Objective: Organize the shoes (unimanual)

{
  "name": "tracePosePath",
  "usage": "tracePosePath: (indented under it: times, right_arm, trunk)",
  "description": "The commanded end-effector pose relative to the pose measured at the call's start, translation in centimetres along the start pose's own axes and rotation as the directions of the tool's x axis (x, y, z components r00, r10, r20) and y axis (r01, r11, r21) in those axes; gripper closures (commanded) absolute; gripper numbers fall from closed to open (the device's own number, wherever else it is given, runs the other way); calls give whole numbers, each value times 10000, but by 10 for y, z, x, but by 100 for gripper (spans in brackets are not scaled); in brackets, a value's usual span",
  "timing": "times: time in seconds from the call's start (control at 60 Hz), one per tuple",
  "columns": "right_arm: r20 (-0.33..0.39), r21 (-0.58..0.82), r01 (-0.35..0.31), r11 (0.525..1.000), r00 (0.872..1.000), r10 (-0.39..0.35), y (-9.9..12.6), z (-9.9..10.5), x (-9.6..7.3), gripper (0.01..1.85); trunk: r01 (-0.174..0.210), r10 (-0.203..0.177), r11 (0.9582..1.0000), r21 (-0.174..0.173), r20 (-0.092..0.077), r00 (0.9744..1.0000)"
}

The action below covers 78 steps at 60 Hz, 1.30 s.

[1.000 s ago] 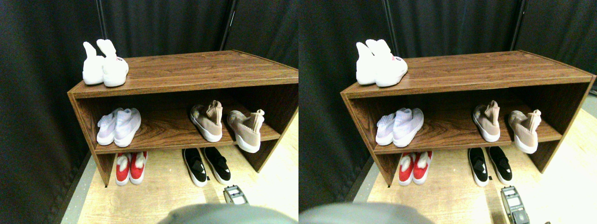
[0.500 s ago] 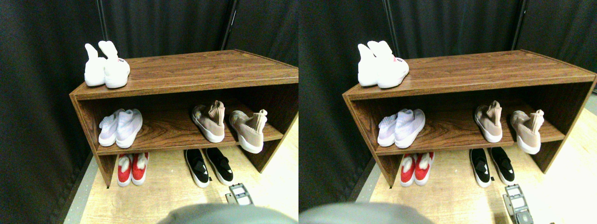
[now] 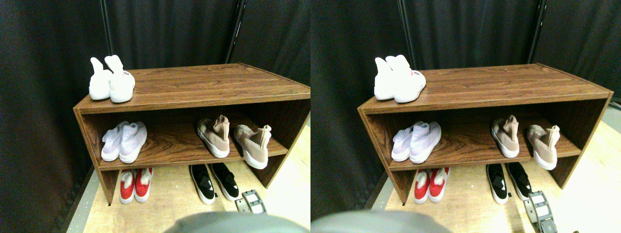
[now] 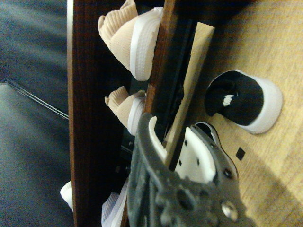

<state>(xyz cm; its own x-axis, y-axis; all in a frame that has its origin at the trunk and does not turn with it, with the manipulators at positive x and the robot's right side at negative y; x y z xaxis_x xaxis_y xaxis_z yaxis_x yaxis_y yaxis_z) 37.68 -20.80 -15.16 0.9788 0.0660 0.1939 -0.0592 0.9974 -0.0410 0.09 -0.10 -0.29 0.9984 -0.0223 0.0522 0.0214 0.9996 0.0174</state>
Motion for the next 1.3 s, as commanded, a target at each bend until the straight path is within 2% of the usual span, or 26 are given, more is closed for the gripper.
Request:
tracePosePath:
  times: [0.017, 0.083, 0.25, 0.433, 0.533, 0.617, 0.65, 0.75, 0.8, 0.95, 1.083, 1.2, 1.233, 1.267, 1.3]
  right_arm:
    - [589, 375, -291, 9989, 9979, 269, -4, 5, 1, 147]
    - [574, 664, -59, 9978, 9983, 20, -6, 10, 0, 143]
    - [1004, 2386, -318, 9706, 9949, 79, -11, 20, 0, 139]
    - [1513, 3219, -567, 9451, 9885, 78, -16, 38, 0, 129]
    - [1809, 4506, -674, 8902, 9834, -171, -19, 48, 0, 122]
    - [1898, 4959, -626, 8661, 9811, -378, -21, 55, 1, 116]
    - [1942, 5413, -757, 8374, 9803, -369, -22, 59, 1, 113]
    - [1993, 5216, -806, 8494, 9795, -294, -25, 68, 4, 104]
    - [1963, 5368, -778, 8401, 9799, -347, -26, 71, 5, 103]
    - [1670, 6375, -735, 7670, 9850, -443, -29, 77, 13, 91]
    - [1628, 6390, -608, 7668, 9850, -576, -30, 81, 21, 72]
    - [1109, 6696, -290, 7421, 9919, -613, -33, 82, 28, 53]
    - [870, 6999, -171, 7140, 9943, -615, -33, 81, 31, 47]
    - [523, 7619, -50, 6476, 9972, -539, -34, 79, 34, 42]
    - [450, 7771, 5, 6294, 9974, -564, -34, 79, 35, 41]
  trunk:
    - [69, -68, 10000, -45, 186, 9998]
    - [127, -126, 9999, -37, 220, 9997]
    - [198, -196, 9998, -71, 230, 9995]
    - [190, -184, 9997, -184, 318, 9993]
    - [159, -151, 9996, -222, 341, 9993]
    - [152, -143, 9996, -232, 378, 9992]
    - [158, -148, 9996, -245, 402, 9991]
    - [178, -168, 9995, -251, 429, 9989]
    - [192, -180, 9995, -252, 462, 9988]
    - [197, -184, 9994, -267, 491, 9986]
    - [188, -175, 9994, -278, 471, 9987]
    - [164, -151, 9994, -309, 422, 9990]
    - [164, -151, 9994, -309, 422, 9990]
    - [160, -148, 9994, -305, 415, 9990]
    - [160, -148, 9994, -305, 415, 9990]
